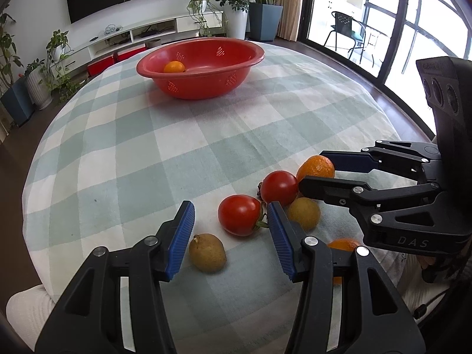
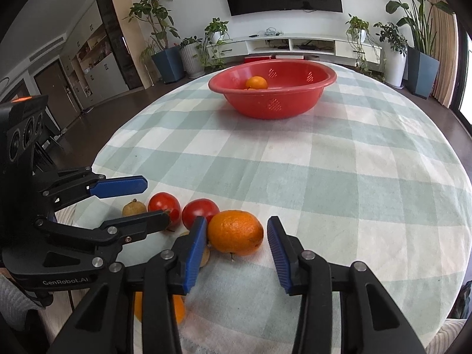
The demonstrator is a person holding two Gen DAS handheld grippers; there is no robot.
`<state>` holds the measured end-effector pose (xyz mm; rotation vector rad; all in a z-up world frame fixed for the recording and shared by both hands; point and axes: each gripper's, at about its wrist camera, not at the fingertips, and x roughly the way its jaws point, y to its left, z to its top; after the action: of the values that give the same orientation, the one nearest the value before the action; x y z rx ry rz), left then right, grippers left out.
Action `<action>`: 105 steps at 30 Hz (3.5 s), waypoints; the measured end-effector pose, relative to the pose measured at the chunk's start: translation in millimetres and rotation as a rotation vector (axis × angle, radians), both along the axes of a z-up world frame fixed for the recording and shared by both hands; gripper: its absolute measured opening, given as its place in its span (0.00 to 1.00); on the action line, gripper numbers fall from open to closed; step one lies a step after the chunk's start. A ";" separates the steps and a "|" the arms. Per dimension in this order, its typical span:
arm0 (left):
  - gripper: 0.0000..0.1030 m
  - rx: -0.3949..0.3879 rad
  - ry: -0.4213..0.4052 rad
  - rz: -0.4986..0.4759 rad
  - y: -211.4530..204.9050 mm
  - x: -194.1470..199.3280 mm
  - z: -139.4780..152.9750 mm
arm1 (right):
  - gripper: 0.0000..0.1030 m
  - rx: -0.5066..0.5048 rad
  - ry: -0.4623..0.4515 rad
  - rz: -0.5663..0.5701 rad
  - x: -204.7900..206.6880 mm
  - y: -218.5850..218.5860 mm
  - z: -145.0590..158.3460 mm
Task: Organize fruits
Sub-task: 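Close the right tool on the large orange while the left tool closes on a red tomato, then lift the held orange and tomato up off the tablecloth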
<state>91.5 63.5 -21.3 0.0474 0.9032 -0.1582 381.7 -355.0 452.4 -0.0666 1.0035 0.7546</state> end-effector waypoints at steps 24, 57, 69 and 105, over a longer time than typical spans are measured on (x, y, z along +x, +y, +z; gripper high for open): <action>0.48 0.024 0.013 -0.015 -6.1 9.8 -12.8 | 0.40 0.049 0.050 -0.038 7.9 -8.1 -2.2; 0.35 -0.030 0.019 -0.009 3.7 11.4 -16.3 | 0.40 0.054 0.054 -0.053 9.2 -10.9 -2.7; 0.31 -0.057 0.024 -0.006 4.7 11.0 -14.3 | 0.40 0.065 0.055 -0.053 9.6 -12.6 -1.2; 0.31 -0.130 -0.009 0.010 15.4 6.5 -1.1 | 0.40 0.108 0.067 -0.077 11.7 -17.8 3.8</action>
<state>98.1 79.0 -22.4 -0.0768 0.8827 -0.2069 393.4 -372.7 456.2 0.0908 1.0209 0.7431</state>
